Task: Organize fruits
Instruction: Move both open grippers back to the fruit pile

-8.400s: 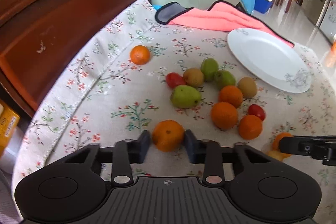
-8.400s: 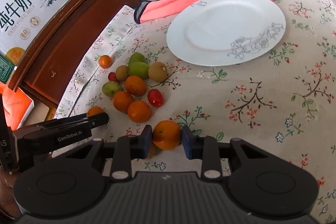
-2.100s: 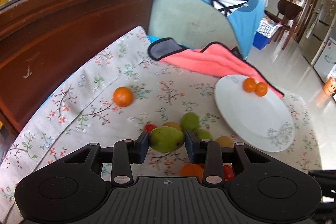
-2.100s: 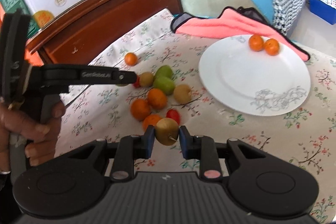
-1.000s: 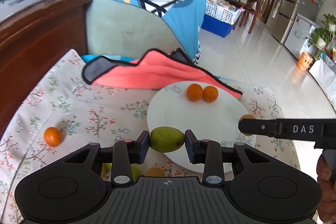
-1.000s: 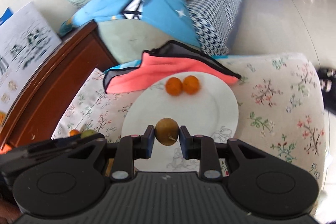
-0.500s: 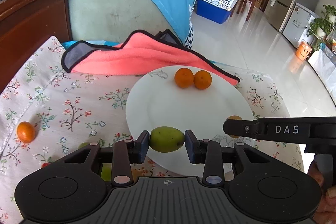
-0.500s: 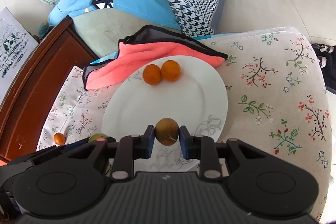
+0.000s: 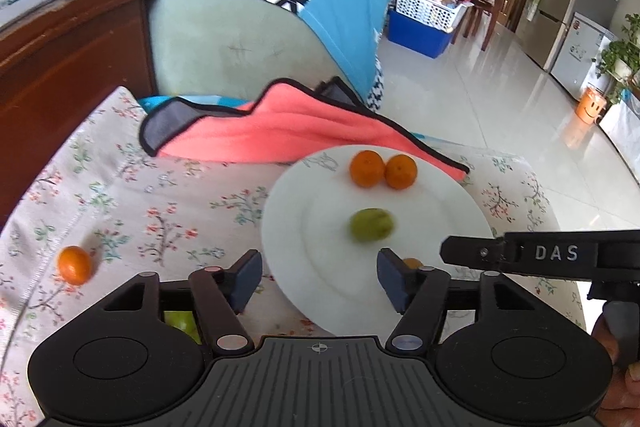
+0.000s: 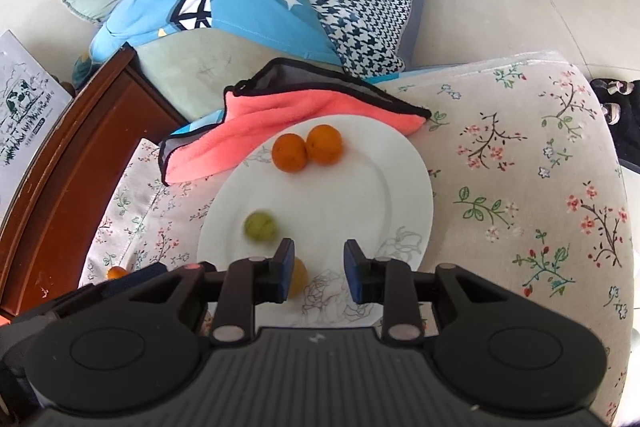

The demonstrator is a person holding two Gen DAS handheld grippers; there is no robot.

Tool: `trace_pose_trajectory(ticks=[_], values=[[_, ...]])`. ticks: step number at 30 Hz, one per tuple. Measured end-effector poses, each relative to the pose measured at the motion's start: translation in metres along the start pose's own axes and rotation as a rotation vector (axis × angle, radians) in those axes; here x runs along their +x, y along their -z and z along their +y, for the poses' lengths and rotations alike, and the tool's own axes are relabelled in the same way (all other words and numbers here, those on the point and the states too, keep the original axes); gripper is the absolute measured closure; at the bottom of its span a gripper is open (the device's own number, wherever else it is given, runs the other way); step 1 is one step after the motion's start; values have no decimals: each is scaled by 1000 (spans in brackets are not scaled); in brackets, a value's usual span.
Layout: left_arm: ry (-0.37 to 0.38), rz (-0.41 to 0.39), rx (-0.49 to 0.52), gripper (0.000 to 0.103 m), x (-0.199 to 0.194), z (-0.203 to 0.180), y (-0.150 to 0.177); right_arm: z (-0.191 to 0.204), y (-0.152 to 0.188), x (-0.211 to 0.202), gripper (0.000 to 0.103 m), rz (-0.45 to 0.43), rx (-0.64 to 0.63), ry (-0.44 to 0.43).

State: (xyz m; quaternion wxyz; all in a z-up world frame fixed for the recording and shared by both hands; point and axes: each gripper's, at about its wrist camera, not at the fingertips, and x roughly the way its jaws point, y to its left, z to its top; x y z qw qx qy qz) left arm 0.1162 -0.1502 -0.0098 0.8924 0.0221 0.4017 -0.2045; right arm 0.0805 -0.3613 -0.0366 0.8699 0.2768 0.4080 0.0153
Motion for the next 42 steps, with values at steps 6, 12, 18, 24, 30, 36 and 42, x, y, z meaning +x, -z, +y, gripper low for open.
trace_pose_trajectory(ticks=[6, 12, 18, 24, 30, 36, 42], values=[[-25, 23, -26, 37, -6, 13, -1, 6, 1, -3, 73, 1, -37, -10], [-47, 46, -7, 32, -11, 22, 3, 12, 4, -2, 67, 31, -77, -5], [-57, 68, 2, 25, -21, 38, 6, 22, 10, -4, 67, 40, -151, -34], [-57, 54, -23, 22, -36, 59, 8, 37, 18, -8, 64, 37, -234, -63], [-46, 37, -17, 21, -52, 69, 13, 54, 29, -10, 57, 59, -319, -106], [-58, 45, -6, 21, -62, 78, 22, 72, 43, -14, 57, 87, -393, -172], [-74, 59, -1, 21, -68, 90, 35, 86, 63, -17, 56, 120, -455, -204]])
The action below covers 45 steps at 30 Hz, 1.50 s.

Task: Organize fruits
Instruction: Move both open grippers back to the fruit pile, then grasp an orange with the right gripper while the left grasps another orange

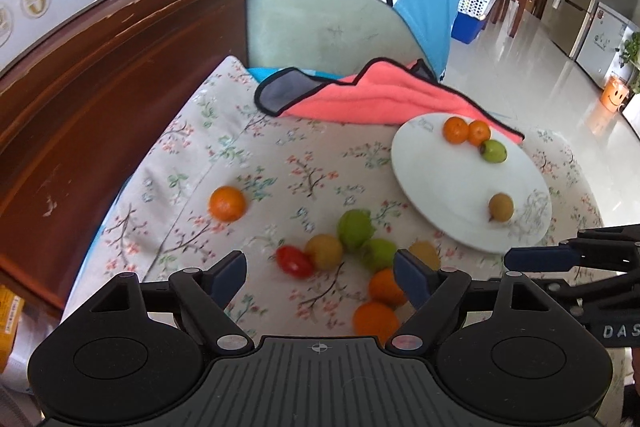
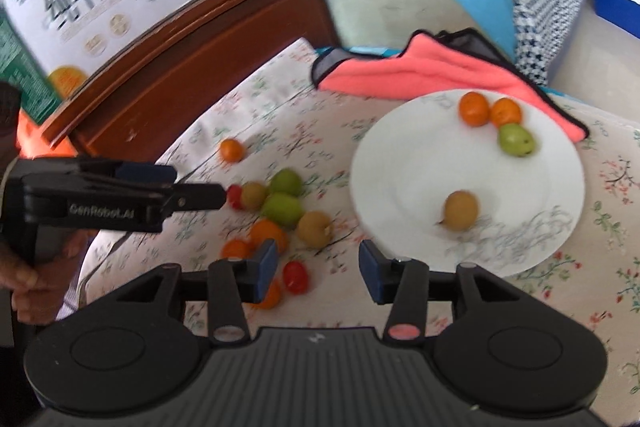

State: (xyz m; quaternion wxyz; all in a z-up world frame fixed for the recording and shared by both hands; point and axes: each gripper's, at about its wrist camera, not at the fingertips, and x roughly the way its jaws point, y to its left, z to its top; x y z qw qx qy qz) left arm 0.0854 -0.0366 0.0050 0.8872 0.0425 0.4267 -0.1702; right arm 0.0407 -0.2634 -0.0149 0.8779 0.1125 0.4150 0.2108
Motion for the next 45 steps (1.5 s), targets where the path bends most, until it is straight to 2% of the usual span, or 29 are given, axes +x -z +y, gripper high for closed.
trace_pose_trajectory(ticks=[10, 16, 24, 27, 30, 38, 45], values=[[-12, 54, -16, 21, 3, 16, 16, 33, 22, 13, 57, 67, -87, -48], [-20, 98, -11, 21, 9, 18, 19, 41, 25, 27, 57, 101, -101, -32], [-44, 102, -22, 21, 9, 28, 20, 49, 23, 42, 58, 108, -117, 3], [-36, 100, -34, 21, 9, 30, 20, 50, 25, 48, 61, 112, -123, 12], [-17, 97, -32, 21, 8, 29, 21, 51, 26, 50, 73, 102, -132, 23], [40, 91, 46, 22, 8, 10, 24, 46, 26, 33, 74, 97, -132, 25], [81, 97, 142, 24, 17, -15, 33, 29, 24, 5, 74, 62, -66, 80]])
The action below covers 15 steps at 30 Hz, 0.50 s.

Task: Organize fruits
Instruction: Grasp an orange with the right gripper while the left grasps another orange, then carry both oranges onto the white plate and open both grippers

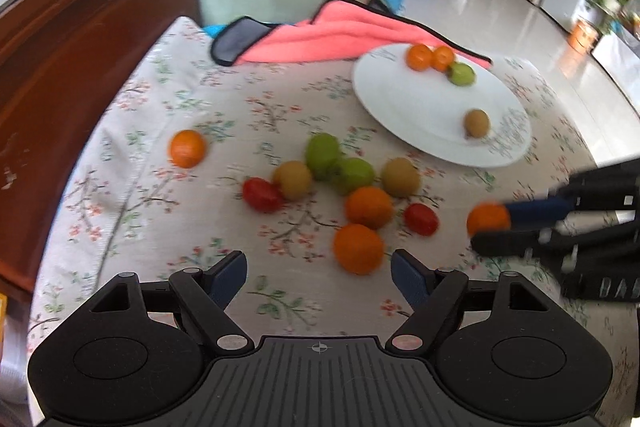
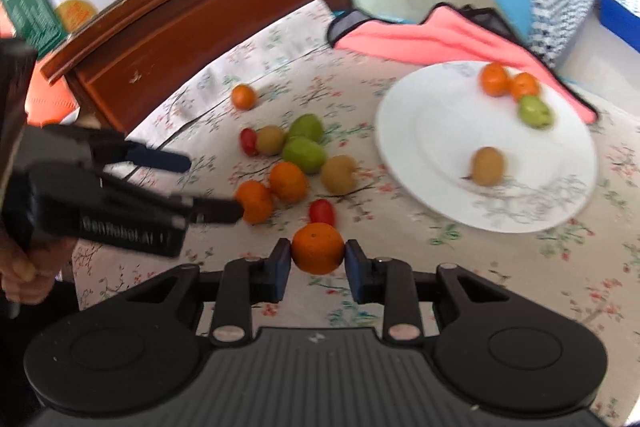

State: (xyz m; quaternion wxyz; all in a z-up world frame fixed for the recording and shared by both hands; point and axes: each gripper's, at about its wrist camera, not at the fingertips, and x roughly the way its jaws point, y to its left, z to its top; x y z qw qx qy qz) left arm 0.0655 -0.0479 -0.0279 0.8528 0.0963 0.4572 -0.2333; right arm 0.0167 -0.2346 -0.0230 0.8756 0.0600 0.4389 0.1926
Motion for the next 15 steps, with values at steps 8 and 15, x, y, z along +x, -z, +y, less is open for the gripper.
trace_pose_trajectory(ticks=[8, 15], values=[[27, -15, 36, 40, 12, -14, 0, -27, -11, -17, 74, -54, 131, 46], [33, -11, 43, 60, 22, -17, 0, -38, -16, -18, 74, -48, 210, 49]])
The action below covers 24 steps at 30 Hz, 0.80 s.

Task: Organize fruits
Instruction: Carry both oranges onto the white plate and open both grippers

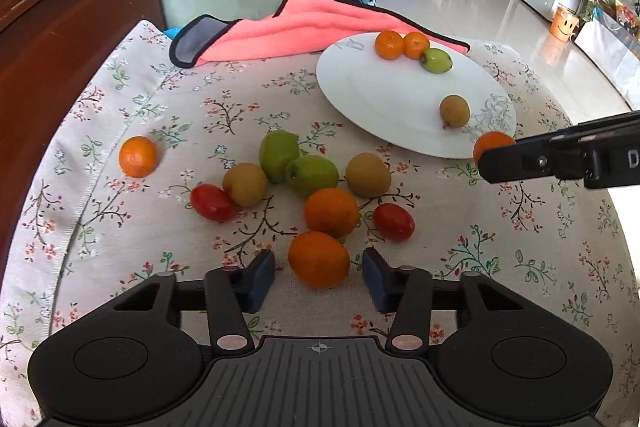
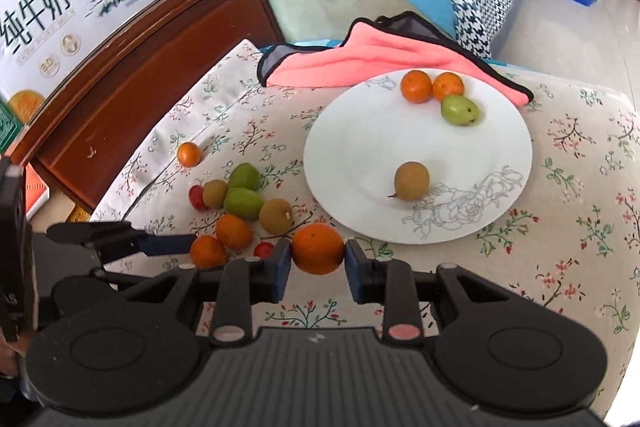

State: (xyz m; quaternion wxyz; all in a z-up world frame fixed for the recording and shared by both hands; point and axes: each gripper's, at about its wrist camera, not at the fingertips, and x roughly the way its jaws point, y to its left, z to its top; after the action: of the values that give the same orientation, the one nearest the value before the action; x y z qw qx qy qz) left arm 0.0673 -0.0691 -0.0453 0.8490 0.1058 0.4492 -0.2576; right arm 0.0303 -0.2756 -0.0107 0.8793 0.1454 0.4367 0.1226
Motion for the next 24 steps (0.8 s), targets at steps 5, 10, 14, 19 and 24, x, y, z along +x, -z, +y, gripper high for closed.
trace_pose_trajectory(ticks=[5, 10, 14, 19, 24], values=[[-9, -10, 8, 69, 2, -3, -2, -1, -1, 0, 74, -4, 10, 0], [-13, 3, -15, 74, -1, -1, -4, -5, -2, 1, 74, 1, 26, -2], [-11, -16, -30, 74, -13, 2, -10, -11, -7, -2, 74, -13, 41, -2], [8, -99, -88, 75, -35, 7, -27, -22, -20, -13, 74, -62, 73, 3], [35, -164, -121, 75, -40, 0, -48, -40, -36, -22, 74, -122, 113, 26]])
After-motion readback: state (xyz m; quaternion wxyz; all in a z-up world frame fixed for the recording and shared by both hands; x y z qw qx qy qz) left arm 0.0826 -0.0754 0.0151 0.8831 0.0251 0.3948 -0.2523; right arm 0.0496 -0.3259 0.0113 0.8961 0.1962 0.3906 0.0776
